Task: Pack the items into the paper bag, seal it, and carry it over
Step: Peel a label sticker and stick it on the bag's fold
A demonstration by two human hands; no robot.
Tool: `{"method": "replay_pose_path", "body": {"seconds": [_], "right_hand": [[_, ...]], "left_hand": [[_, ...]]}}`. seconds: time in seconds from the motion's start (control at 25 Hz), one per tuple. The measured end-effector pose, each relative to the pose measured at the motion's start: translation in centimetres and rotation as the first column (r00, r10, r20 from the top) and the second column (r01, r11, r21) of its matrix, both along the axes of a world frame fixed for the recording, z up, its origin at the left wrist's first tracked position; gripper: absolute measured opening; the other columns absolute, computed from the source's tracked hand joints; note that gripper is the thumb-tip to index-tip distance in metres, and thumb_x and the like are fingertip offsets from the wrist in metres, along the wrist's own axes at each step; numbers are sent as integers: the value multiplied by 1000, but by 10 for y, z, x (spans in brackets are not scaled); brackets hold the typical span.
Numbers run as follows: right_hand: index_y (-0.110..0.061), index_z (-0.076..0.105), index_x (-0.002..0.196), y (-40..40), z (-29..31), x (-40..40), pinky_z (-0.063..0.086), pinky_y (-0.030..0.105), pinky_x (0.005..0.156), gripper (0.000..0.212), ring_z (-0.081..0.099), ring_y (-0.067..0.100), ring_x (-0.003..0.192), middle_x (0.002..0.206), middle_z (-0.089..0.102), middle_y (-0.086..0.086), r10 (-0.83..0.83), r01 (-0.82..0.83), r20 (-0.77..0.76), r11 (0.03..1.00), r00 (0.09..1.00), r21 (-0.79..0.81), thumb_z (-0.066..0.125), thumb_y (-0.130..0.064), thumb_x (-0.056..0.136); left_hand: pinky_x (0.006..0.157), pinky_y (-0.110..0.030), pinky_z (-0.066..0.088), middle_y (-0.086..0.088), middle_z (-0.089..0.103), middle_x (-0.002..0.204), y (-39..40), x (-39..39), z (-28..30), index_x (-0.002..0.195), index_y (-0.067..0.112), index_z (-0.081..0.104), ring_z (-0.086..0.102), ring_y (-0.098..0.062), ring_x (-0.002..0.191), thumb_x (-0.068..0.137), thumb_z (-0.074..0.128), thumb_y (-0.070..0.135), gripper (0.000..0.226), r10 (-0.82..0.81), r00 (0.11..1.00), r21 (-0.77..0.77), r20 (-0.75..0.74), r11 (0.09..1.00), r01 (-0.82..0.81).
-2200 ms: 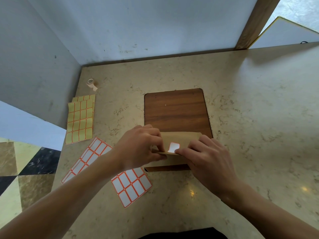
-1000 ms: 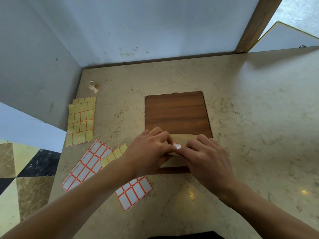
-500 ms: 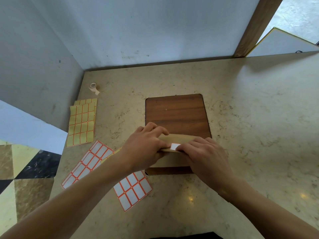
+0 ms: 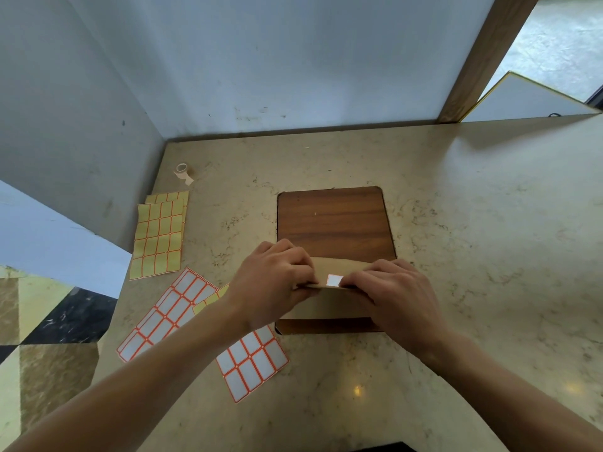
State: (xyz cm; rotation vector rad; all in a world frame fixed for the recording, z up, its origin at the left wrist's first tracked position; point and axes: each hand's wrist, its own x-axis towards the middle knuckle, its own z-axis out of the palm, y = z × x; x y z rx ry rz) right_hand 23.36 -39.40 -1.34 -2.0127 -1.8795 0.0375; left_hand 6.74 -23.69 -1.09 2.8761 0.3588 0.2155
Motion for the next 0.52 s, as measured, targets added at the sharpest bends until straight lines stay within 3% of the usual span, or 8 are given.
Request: {"method": "replay_pose_path", "body": {"seconds": [0.16, 0.32, 0.52], "right_hand": [[-27, 73, 96, -11, -1, 8, 47, 29, 66, 21, 67, 15, 79, 86, 74, -6, -42, 42, 2, 999, 999, 13, 78, -19, 77], [-27, 74, 96, -26, -3, 23, 47, 27, 62, 24, 67, 16, 78, 87, 74, -5, -167, 169, -56, 985, 984, 39, 79, -19, 75], [-37, 73, 98, -30, -12, 47, 52, 25, 71, 24, 64, 4, 85, 94, 71, -14, -362, 381, -405, 924, 839, -35, 76, -24, 78]], "left_hand": [[72, -27, 40, 1, 69, 100, 8, -18, -3, 99, 23, 73, 59, -19, 92, 81, 75, 25, 19, 28, 999, -20, 30, 999, -28], [68, -30, 49, 1, 70, 98, 19, -41, -12, 103, 20, 74, 59, -17, 89, 79, 77, 18, 24, 129, 987, -91, 98, 988, -121], [70, -30, 52, 13, 67, 97, 30, -53, -27, 100, 28, 73, 58, -6, 91, 77, 77, 15, 26, 438, 877, -434, 199, 842, -322]]}}
